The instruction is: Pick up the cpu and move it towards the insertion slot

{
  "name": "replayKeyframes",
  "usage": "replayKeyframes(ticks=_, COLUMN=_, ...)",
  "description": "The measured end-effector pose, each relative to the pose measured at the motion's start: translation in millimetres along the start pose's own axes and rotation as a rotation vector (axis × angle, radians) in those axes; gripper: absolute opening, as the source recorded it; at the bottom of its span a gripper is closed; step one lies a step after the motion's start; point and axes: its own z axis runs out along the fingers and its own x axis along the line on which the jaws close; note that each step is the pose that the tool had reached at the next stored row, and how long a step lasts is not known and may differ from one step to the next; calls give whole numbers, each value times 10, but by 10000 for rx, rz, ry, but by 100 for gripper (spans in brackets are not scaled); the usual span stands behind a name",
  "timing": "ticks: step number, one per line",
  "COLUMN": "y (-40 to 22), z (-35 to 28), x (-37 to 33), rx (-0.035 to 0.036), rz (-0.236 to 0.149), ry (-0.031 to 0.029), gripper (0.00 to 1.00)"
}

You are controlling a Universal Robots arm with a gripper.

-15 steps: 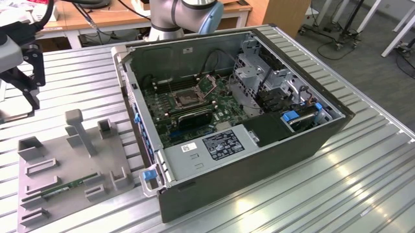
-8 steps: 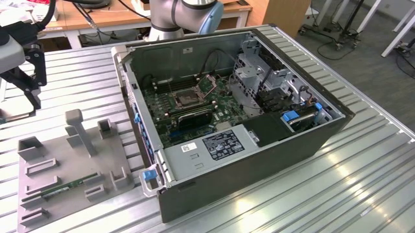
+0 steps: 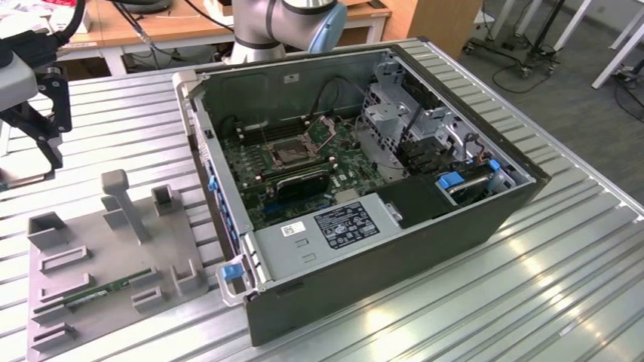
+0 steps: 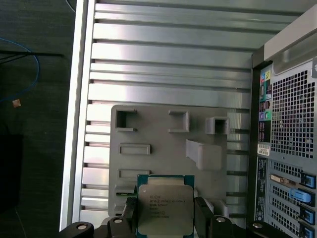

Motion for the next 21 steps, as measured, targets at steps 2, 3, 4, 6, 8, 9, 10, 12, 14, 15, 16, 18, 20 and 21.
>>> replayKeyframes(ticks=2, y=0, z=-8, x=0, rx=0, rz=0, ry=0, gripper=55)
replayKeyframes(ticks=3, y=0, z=-8, x=0, rx=0, rz=0, ry=0, gripper=55)
replayKeyframes(ticks=4, y=0, z=-8, x=-1, rx=1, rz=0, ry=2, gripper=55)
replayKeyframes(ticks=6, y=0, z=-9, x=-9, rx=2, rz=-1, ry=3, gripper=55)
replayKeyframes(ticks=8, y=-1, z=-8, x=-20, rx=0, rz=-1, ry=1, gripper=55)
replayKeyframes(ticks=9, y=-1, z=-8, x=-26, rx=0, rz=0, ry=1, gripper=55)
replayKeyframes(ticks=10, y=-1, z=-8, x=-32, rx=0, rz=0, ry=1, gripper=55)
replayKeyframes(ticks=12, y=-2, z=-8, x=-46, rx=0, rz=0, ry=1, gripper=55)
replayKeyframes(ticks=14, y=-2, z=-8, x=-60, rx=0, rz=0, ry=1, gripper=55)
replayKeyframes(ticks=15, y=-2, z=-8, x=-66, rx=0, rz=0, ry=1, gripper=55)
replayKeyframes(ticks=16, y=-3, z=-8, x=-73, rx=0, rz=0, ry=1, gripper=55)
replayKeyframes(ticks=18, y=-3, z=-8, x=-87, rx=1, rz=0, ry=0, gripper=55)
replayKeyframes(ticks=20, y=-3, z=-8, x=-97, rx=0, rz=1, ry=0, gripper=55)
replayKeyframes(ticks=21, y=-4, z=-8, x=-101, rx=0, rz=1, ry=0, gripper=55)
